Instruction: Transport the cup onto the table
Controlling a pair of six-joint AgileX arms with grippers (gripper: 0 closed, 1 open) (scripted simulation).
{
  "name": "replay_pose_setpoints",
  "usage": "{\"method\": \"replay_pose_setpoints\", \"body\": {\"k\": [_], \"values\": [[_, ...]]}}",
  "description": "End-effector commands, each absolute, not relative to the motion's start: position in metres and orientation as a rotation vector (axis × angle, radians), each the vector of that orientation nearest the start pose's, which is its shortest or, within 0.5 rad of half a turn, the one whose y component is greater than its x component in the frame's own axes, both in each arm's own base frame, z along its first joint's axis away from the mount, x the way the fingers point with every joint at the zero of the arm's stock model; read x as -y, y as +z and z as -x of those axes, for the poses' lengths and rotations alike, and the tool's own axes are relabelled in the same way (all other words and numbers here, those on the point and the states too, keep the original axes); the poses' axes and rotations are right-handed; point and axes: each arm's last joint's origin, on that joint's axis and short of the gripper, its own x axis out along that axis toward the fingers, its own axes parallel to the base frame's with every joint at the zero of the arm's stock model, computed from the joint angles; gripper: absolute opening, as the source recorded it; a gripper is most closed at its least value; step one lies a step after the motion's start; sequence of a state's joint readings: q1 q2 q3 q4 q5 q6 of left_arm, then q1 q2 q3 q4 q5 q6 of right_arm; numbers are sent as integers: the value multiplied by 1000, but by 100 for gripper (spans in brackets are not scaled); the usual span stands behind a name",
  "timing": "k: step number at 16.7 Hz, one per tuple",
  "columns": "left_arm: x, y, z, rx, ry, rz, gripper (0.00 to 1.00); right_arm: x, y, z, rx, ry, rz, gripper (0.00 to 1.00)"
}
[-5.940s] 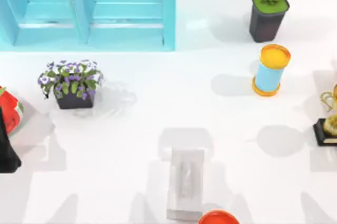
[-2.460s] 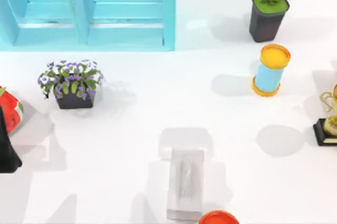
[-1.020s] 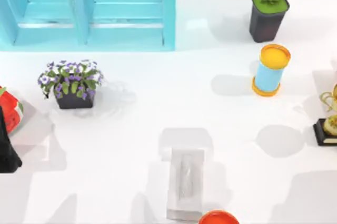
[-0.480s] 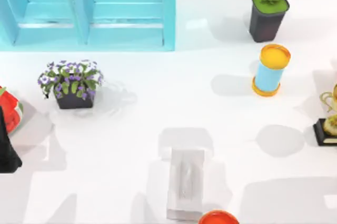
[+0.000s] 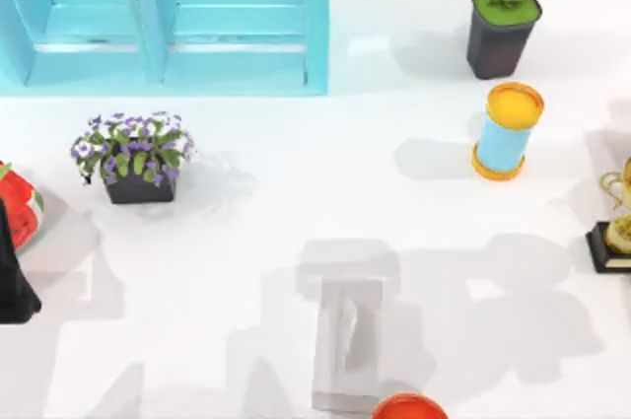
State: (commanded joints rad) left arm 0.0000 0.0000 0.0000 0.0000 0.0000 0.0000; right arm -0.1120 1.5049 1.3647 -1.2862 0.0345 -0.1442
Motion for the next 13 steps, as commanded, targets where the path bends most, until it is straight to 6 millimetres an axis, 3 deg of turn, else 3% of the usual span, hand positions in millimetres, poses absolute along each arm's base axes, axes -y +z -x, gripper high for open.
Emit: {"method": "replay_pose_setpoints", "body": {"k": [3, 7, 10, 13], "values": [[1, 160, -106, 0, 0, 0, 100, -15, 302, -312, -1396, -9, 48, 0], [1, 160, -106, 0, 0, 0, 100, -93, 292, -358, -1419, 17, 7, 0], [1, 160, -106, 0, 0, 0, 100, -152, 273, -377, -1465, 31, -21, 0], [1, 160, -106, 0, 0, 0, 100, -195, 254, -385, -1508, 35, -41, 0]]}}
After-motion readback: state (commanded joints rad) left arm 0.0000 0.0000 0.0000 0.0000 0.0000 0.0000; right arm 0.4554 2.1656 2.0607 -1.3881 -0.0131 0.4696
